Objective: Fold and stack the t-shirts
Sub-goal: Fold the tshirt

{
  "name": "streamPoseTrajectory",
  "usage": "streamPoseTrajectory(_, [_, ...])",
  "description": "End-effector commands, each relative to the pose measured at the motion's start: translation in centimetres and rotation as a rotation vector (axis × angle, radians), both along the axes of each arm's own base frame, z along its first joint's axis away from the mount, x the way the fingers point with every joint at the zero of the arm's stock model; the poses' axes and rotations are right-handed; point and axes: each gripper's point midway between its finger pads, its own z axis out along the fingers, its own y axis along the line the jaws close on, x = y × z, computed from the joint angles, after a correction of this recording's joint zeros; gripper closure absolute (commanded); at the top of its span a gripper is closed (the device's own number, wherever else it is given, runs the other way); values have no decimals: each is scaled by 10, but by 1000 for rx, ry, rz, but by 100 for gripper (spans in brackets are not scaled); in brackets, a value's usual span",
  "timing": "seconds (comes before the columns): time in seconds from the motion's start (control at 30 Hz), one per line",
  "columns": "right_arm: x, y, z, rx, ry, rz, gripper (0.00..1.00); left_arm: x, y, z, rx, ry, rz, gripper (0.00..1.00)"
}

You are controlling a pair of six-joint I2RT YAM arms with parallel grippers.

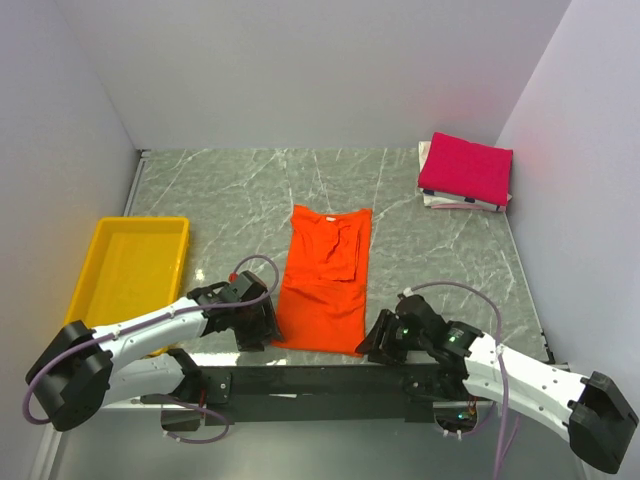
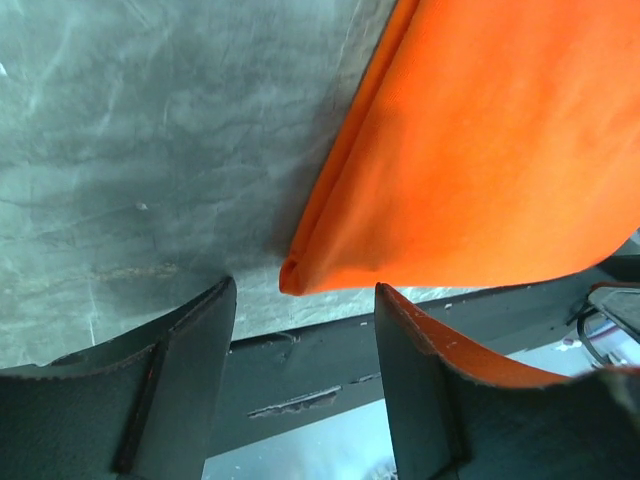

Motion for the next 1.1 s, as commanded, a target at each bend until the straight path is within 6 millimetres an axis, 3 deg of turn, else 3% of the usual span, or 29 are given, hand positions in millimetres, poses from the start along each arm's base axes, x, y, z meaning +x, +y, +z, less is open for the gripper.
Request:
streamPoseTrajectory(0.0, [-12, 2, -5, 30, 69, -27, 46, -11, 5, -7, 10, 38, -5, 37])
streamPoseTrajectory(0.23, [-19, -4, -18, 30, 120, -89, 49, -10, 8, -12, 28, 30, -1, 44])
streamPoseTrajectory(0.7, [0, -7, -29, 53, 100, -239, 57, 4, 8, -18, 44, -18, 20, 50])
streamPoseTrajectory(0.73, [-3, -12, -40, 36, 115, -256, 57, 4, 9, -19, 45, -16, 23, 50])
streamPoseTrajectory(0.9, [4, -13, -42, 29, 88, -282, 58, 1, 9, -26, 37, -8, 22, 57])
streamPoseTrajectory(1.07, [7, -13, -44, 1, 74, -268, 69, 2, 8, -29, 37, -5, 13, 65])
